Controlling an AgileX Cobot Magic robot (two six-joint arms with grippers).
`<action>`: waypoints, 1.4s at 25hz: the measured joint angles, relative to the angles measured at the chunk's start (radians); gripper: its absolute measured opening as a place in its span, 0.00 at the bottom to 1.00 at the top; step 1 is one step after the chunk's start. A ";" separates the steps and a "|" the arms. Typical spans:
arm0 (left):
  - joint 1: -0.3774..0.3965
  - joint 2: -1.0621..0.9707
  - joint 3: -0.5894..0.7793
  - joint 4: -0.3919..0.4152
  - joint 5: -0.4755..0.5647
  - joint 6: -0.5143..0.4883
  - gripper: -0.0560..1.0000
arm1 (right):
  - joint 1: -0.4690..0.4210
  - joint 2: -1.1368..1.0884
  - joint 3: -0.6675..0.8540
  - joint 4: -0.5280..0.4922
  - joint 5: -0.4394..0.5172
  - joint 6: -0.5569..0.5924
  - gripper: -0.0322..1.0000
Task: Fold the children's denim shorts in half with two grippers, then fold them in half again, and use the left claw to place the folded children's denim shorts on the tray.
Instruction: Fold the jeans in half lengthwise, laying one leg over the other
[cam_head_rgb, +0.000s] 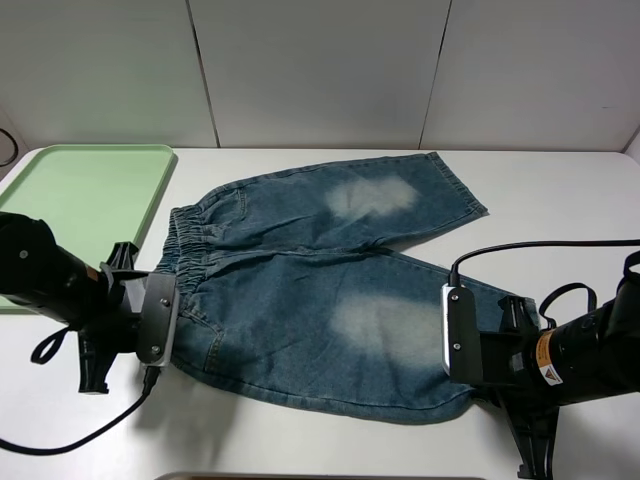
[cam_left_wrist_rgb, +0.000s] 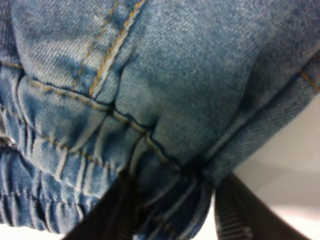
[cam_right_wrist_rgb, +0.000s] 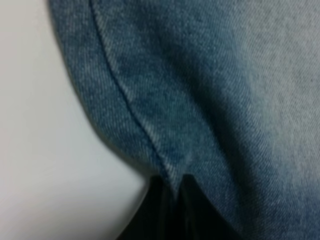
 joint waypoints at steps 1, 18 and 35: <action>0.000 0.000 0.000 0.000 0.000 0.000 0.25 | 0.000 0.000 0.000 0.000 0.000 0.000 0.02; -0.010 -0.002 0.000 -0.001 0.007 -0.045 0.14 | 0.000 -0.039 -0.047 -0.004 0.031 0.003 0.01; -0.075 -0.361 0.003 0.000 0.098 -0.364 0.14 | -0.020 -0.362 -0.053 -0.077 0.013 0.120 0.01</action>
